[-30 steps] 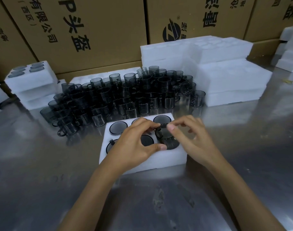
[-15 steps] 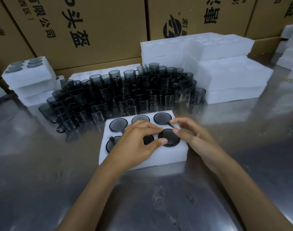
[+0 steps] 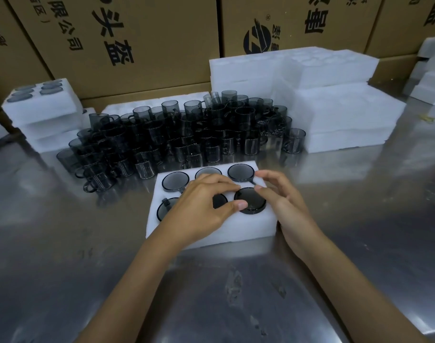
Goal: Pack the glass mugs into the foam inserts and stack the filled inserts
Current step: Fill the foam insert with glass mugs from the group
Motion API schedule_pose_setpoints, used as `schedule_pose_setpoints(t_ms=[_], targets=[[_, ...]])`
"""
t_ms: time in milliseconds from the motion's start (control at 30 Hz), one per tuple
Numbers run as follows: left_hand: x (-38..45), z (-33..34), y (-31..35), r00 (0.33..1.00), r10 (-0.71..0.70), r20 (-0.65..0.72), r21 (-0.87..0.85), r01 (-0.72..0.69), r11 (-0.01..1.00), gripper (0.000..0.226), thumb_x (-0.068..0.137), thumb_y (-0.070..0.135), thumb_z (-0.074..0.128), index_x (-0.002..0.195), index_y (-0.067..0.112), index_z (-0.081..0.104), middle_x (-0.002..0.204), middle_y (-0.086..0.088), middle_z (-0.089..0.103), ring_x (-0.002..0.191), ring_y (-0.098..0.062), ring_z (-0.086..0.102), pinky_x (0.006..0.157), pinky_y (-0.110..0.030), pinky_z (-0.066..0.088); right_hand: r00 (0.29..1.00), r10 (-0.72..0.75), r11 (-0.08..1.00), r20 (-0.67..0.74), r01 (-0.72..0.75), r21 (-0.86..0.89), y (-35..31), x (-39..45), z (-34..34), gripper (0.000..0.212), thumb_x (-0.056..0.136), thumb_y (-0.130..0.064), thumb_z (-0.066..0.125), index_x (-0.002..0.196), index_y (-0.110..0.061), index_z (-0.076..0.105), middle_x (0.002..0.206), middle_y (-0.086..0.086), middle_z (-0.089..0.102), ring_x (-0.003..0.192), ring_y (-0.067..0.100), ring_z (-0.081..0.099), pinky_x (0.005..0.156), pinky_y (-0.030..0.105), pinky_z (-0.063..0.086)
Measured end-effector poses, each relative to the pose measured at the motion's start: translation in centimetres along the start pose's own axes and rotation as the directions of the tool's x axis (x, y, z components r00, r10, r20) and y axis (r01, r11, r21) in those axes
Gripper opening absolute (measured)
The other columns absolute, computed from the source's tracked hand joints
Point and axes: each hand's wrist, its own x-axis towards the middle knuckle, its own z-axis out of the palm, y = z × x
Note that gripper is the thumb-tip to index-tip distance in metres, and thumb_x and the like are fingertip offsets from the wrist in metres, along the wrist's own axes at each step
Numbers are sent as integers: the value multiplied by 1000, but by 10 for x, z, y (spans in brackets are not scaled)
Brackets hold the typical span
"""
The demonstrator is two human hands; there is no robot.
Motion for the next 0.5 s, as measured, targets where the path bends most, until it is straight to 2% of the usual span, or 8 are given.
schedule_pose_setpoints(t_ms=[100,200,267,333,400,433,500], targets=[[0,-4,1,999,-35,-6,-151,33,988,29,88,35,73,116,29,73,116,22,63,115,3,55,103,-24,43,997,26,998,-68,-22,56,0,6,1,17,90,-19,69,103,-31,71,110,-8,72,109,13,66,97,33,48],[0,-14,1,990,-91,-104,-292,57,955,18,92,24,69,108,29,75,114,16,66,112,3,58,100,-22,45,987,62,996,-146,-52,67,1,14,-1,14,92,-18,66,104,-25,67,108,4,71,94,22,66,86,39,51],[1,-26,-6,958,-152,-241,-197,105,975,19,94,22,67,111,27,73,120,15,64,118,-2,55,103,-26,43,987,80,997,-142,-79,16,2,18,-3,10,96,-19,59,100,-22,68,102,8,72,85,22,65,75,36,50],[1,-38,-17,901,-284,-327,-32,290,956,35,95,27,63,130,24,62,135,6,55,132,-15,45,110,-37,38,990,73,994,-123,-83,-76,3,19,-6,17,97,-22,55,98,-20,72,98,2,75,90,20,69,76,30,53],[-3,-51,-33,812,-510,-284,54,545,837,55,97,37,59,146,17,45,145,-6,46,139,-26,34,113,-46,34,991,63,987,-120,-79,-139,4,18,-5,21,99,-26,54,103,-20,73,99,-2,75,99,17,69,84,30,54],[-4,-55,-39,763,-610,-214,65,634,771,56,97,43,56,144,14,46,143,-10,49,137,-29,37,111,-46,36,990,63,987,-125,-80,-139,4,17,-4,21,99,-28,54,104,-20,73,101,-2,75,101,18,69,90,34,54],[-6,-60,-49,711,-702,-45,25,703,710,45,97,49,52,120,12,65,119,-7,66,118,-27,57,92,-38,48,986,61,993,-153,-76,-93,4,12,0,19,98,-27,56,104,-20,73,103,-1,74,104,20,68,97,40,52]])
